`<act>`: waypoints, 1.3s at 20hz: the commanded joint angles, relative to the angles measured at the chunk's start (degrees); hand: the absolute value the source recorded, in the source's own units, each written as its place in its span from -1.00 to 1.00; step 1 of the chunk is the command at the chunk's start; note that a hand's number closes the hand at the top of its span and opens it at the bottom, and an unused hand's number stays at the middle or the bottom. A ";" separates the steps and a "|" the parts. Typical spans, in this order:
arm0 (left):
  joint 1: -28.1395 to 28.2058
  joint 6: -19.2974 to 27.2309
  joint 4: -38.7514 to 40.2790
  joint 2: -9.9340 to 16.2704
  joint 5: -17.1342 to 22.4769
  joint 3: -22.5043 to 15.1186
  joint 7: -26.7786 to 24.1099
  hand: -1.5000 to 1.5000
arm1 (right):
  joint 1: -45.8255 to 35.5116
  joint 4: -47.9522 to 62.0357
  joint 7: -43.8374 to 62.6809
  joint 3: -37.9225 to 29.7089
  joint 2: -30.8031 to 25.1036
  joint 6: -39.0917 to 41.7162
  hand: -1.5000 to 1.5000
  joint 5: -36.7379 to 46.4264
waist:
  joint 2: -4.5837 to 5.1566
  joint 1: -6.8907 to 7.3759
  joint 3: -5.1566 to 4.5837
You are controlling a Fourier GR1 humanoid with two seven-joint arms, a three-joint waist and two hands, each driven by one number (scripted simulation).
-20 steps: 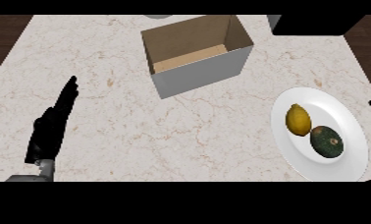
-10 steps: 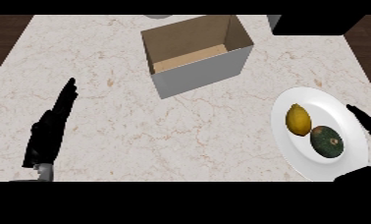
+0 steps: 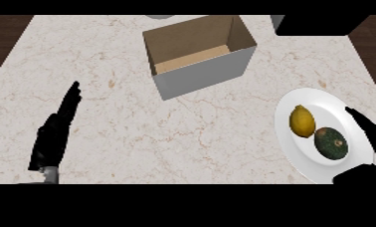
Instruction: Pick the squash from the plate and place it in the cardboard box
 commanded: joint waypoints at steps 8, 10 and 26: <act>-1.60 -1.94 -0.81 -2.47 -3.80 1.00 2.45 0.00 | -2.13 2.70 -3.62 -5.33 6.47 4.05 -1.00 6.40 | -0.03 -0.06 -0.01; 1.79 -2.17 1.66 -3.02 -2.96 2.15 -3.62 0.00 | 0.58 3.72 -7.16 -6.15 6.31 3.84 -1.00 7.00 | -0.02 -0.04 -0.01; -1.55 -6.13 2.64 -3.88 -4.16 6.32 -2.23 0.00 | -3.25 9.20 -9.93 -8.06 13.89 6.85 -1.00 16.71 | 0.01 0.00 -0.01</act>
